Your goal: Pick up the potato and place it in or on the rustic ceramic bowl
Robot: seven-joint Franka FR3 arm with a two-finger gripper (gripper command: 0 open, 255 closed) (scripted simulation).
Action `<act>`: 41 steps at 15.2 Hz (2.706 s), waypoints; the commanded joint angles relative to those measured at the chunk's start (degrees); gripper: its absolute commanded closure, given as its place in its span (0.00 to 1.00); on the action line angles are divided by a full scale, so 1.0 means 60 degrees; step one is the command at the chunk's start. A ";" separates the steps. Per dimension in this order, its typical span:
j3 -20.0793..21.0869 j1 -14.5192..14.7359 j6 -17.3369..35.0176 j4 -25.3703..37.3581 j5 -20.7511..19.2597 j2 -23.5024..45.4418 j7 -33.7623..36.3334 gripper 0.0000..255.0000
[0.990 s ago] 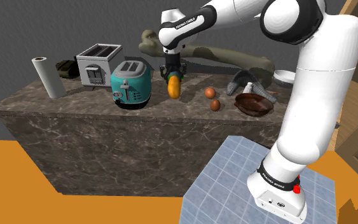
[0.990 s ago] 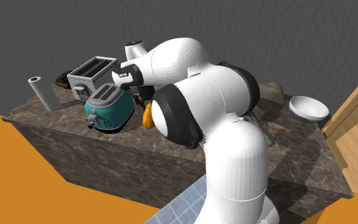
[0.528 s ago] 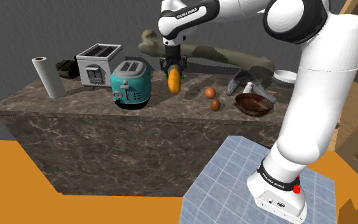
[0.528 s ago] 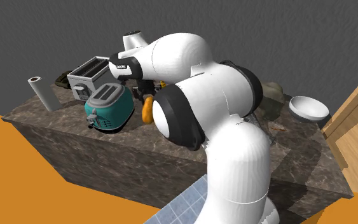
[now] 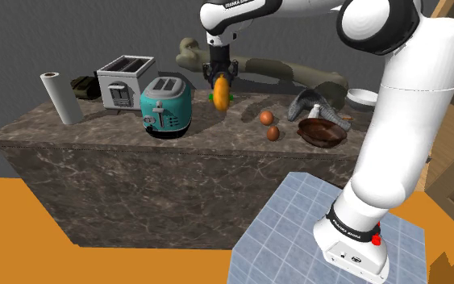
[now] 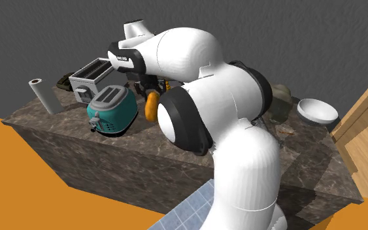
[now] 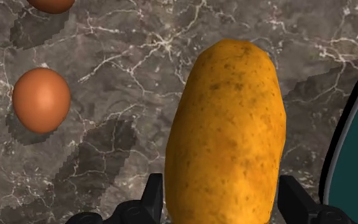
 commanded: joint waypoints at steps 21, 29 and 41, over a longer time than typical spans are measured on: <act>-0.1414 -0.1386 0.0577 -0.5438 -0.0497 -0.5121 -0.2541 1.00; -0.2385 -0.2153 0.0442 -0.6800 -0.1187 -0.6823 -0.3916 1.00; -0.3561 -0.2992 0.0859 -0.8011 -0.2095 -0.7884 -0.5273 1.00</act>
